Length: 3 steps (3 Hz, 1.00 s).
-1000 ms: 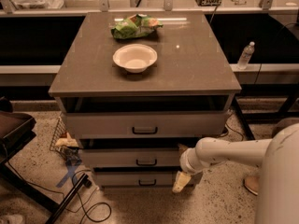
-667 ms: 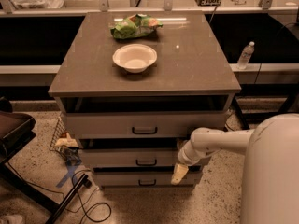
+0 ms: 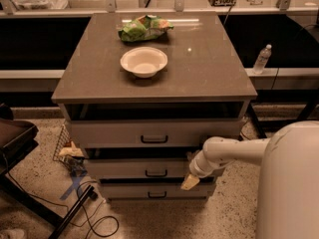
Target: Open middle drawer
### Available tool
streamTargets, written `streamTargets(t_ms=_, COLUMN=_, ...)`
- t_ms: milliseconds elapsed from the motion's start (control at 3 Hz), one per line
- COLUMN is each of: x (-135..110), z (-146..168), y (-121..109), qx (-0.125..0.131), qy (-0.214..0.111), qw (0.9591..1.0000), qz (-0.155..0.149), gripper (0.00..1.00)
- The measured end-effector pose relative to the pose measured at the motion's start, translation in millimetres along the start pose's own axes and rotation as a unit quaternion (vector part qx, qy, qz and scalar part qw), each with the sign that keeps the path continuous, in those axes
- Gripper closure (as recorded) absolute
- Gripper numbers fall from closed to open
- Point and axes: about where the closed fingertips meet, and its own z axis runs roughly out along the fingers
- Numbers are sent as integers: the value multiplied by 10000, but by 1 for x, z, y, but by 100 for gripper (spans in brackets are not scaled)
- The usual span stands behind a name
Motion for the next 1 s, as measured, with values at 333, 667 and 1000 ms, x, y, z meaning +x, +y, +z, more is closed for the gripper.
streamTargets(t_ms=333, x=9, z=-9, y=17, qx=20, qy=286, qw=9995, qz=158, gripper=56)
streamTargets(t_ms=667, x=7, z=-14, y=16, qx=20, qy=286, qw=9995, qz=158, gripper=79)
streamTargets(t_ms=1000, x=5, z=-19, y=15, qx=21, qy=287, qw=9995, qz=158, gripper=100)
